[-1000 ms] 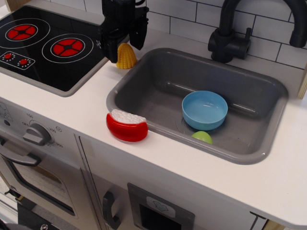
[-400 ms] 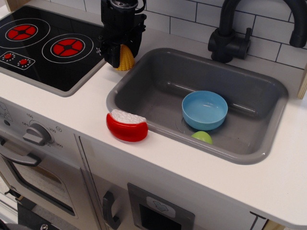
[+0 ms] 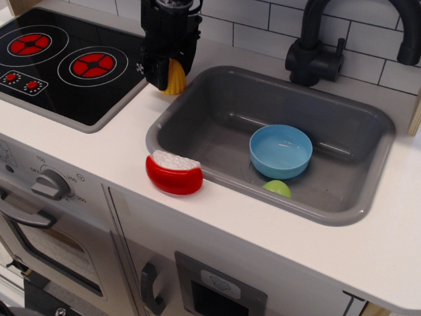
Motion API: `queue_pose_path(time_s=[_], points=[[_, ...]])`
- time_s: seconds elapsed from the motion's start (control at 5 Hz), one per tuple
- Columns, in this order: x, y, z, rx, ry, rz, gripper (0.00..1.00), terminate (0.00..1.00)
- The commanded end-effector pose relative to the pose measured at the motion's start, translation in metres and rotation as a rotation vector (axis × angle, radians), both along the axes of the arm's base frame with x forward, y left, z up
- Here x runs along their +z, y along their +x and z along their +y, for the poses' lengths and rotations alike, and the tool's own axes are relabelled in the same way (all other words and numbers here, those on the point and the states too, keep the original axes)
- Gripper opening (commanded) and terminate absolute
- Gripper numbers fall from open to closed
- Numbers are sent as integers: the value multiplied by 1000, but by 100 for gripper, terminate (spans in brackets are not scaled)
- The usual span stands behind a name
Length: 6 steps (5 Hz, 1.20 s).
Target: Put corn in bowl sink
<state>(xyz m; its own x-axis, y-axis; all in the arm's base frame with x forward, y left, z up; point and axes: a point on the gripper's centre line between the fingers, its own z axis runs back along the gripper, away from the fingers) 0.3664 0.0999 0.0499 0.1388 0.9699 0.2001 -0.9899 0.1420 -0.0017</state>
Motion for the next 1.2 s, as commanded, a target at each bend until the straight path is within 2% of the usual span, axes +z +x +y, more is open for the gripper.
queue_pose_path(time_s=[0.0, 0.2, 0.6, 0.8, 1.0], points=[[49, -5, -48, -54, -6, -72, 0, 0], [33, -10, -76, -53, -12, -60, 0, 0], [-2, -9, -124, -54, -67, -38, 0, 0], [-19, -8, -139, -59, -77, -30, 0, 0], [-24, -10, -148, -50, -67, -20, 0, 0]])
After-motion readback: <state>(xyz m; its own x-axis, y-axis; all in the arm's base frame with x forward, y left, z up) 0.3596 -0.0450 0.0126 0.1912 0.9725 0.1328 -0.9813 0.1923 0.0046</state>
